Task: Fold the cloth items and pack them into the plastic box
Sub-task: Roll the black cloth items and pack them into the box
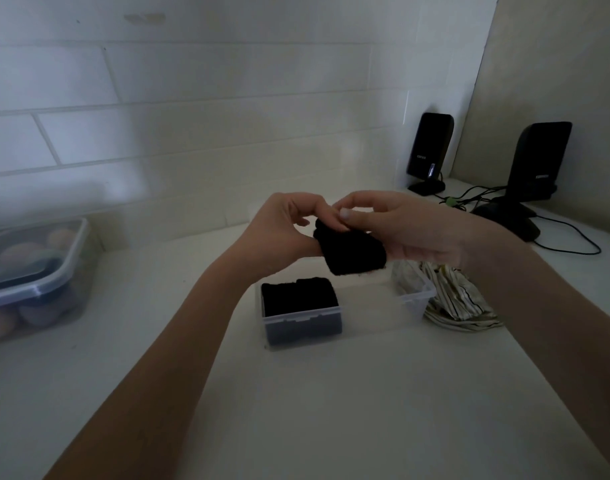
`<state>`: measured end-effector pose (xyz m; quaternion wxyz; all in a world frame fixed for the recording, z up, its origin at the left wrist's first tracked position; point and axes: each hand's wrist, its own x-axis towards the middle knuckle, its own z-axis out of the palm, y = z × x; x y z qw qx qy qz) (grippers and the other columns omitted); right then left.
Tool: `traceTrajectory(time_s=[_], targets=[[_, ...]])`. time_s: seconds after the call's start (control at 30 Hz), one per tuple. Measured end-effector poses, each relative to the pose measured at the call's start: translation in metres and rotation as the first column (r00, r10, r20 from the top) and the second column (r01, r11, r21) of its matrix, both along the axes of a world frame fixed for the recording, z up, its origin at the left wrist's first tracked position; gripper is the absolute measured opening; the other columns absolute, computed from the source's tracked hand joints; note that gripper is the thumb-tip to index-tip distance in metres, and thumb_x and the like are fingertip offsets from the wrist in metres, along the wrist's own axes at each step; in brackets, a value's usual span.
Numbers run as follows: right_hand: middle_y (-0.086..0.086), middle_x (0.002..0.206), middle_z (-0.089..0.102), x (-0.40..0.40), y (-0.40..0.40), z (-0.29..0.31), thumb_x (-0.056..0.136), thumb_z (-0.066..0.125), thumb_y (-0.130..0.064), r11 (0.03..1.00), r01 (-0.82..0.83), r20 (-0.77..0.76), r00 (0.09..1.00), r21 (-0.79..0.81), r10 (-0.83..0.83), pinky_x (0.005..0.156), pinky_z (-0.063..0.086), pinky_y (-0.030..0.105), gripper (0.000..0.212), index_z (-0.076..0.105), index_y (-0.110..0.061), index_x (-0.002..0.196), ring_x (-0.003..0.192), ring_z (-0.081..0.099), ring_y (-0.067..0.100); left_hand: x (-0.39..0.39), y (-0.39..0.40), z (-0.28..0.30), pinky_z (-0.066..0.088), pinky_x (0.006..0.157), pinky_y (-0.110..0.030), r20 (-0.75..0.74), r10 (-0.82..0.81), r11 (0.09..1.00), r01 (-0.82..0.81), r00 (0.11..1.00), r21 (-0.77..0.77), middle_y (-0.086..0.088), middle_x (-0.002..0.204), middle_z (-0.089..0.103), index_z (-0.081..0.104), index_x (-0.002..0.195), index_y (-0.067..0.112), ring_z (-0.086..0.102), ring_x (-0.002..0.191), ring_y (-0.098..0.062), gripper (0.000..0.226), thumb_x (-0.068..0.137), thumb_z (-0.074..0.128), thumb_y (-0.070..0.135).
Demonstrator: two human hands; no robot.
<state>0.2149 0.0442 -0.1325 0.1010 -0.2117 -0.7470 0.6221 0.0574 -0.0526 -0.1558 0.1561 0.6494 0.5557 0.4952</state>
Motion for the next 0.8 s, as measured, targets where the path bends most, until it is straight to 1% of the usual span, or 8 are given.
traceTrajectory(time_s=[0.1, 0.2, 0.3, 0.4, 0.5, 0.6, 0.7, 0.8], targets=[[0.012, 0.096, 0.068, 0.001, 0.003, -0.001, 0.078, 0.062, -0.013, 0.996, -0.058, -0.069, 0.996, -0.073, 0.053, 0.074, 0.059, 0.031, 0.041, 0.053, -0.007, 0.118, 0.085, 0.067, 0.021, 0.002, -0.002, 0.002, 0.045, 0.083, -0.029, -0.012, -0.041, 0.999, 0.04, 0.999, -0.025, 0.023, 0.093, 0.065, 0.069, 0.06, 0.04, 0.061, 0.09, -0.004, 0.037, 0.061, 0.078, 0.004], [0.014, 0.098, 0.07, 0.002, 0.01, -0.002, 0.079, 0.065, -0.003, 0.999, 0.001, -0.054, 0.999, 0.032, 0.001, 0.075, 0.059, 0.033, 0.026, 0.06, -0.01, 0.104, 0.087, 0.067, 0.025, 0.001, -0.001, 0.001, 0.047, 0.084, -0.042, -0.005, -0.022, 0.999, 0.022, 1.0, -0.039, 0.021, 0.096, 0.063, 0.07, 0.058, 0.038, 0.061, 0.095, -0.012, 0.044, 0.064, 0.064, -0.005], [0.008, 0.093, 0.072, 0.002, 0.012, -0.004, 0.077, 0.071, -0.004, 0.97, 0.047, 0.031, 0.998, 0.24, -0.056, 0.077, 0.057, 0.032, 0.014, 0.062, -0.011, 0.085, 0.084, 0.067, 0.021, -0.001, 0.0, 0.003, 0.045, 0.074, -0.023, 0.076, 0.027, 1.0, -0.026, 0.997, -0.017, 0.019, 0.082, 0.07, 0.07, 0.056, 0.029, 0.064, 0.087, -0.007, 0.047, 0.063, 0.048, -0.012], [0.006, 0.087, 0.07, 0.0, 0.008, -0.008, 0.077, 0.073, -0.007, 0.95, 0.003, 0.145, 0.988, 0.313, -0.051, 0.08, 0.056, 0.036, 0.014, 0.059, -0.01, 0.079, 0.077, 0.066, 0.016, -0.001, 0.001, 0.004, 0.043, 0.066, -0.007, 0.103, 0.042, 0.999, -0.041, 0.994, -0.011, 0.015, 0.065, 0.071, 0.067, 0.056, 0.015, 0.064, 0.072, 0.004, 0.046, 0.067, 0.043, -0.023], [0.007, 0.088, 0.072, -0.004, 0.003, -0.012, 0.076, 0.074, -0.009, 0.923, -0.037, 0.237, 0.97, 0.382, -0.06, 0.077, 0.059, 0.035, 0.017, 0.057, -0.011, 0.075, 0.074, 0.069, 0.014, -0.001, 0.003, 0.001, 0.046, 0.064, -0.011, 0.06, 0.037, 0.999, -0.036, 0.997, -0.017, 0.006, 0.063, 0.072, 0.069, 0.055, 0.019, 0.066, 0.069, -0.005, 0.048, 0.067, 0.044, -0.021], [0.005, 0.079, 0.068, -0.009, 0.001, -0.018, 0.076, 0.075, -0.011, 0.892, -0.016, 0.288, 0.949, 0.453, -0.129, 0.071, 0.06, 0.035, 0.023, 0.053, -0.012, 0.07, 0.07, 0.067, 0.017, -0.002, 0.006, -0.003, 0.048, 0.063, -0.019, -0.019, 0.047, 0.997, -0.048, 0.999, -0.055, -0.014, 0.071, 0.073, 0.07, 0.053, 0.027, 0.067, 0.069, -0.02, 0.05, 0.064, 0.045, -0.015], [0.002, 0.072, 0.059, -0.013, -0.002, -0.024, 0.074, 0.077, -0.016, 0.817, -0.031, 0.336, 0.92, 0.575, -0.202, 0.062, 0.059, 0.03, 0.027, 0.052, -0.013, 0.068, 0.064, 0.062, 0.015, 0.001, 0.004, -0.004, 0.043, 0.054, -0.01, -0.13, 0.045, 0.99, -0.061, 0.99, -0.126, -0.011, 0.067, 0.072, 0.071, 0.058, 0.019, 0.062, 0.056, -0.003, 0.044, 0.066, 0.045, -0.015], [-0.004, 0.066, 0.055, -0.017, -0.006, -0.028, 0.073, 0.078, -0.025, 0.652, -0.131, 0.368, 0.898, 0.747, -0.241, 0.058, 0.052, 0.026, 0.027, 0.054, -0.014, 0.069, 0.058, 0.054, 0.01, 0.004, 0.003, -0.006, 0.051, 0.055, -0.021, -0.286, 0.012, 0.974, -0.076, 0.958, -0.214, 0.0, 0.06, 0.068, 0.074, 0.063, 0.016, 0.062, 0.055, -0.003, 0.04, 0.069, 0.046, -0.013]])
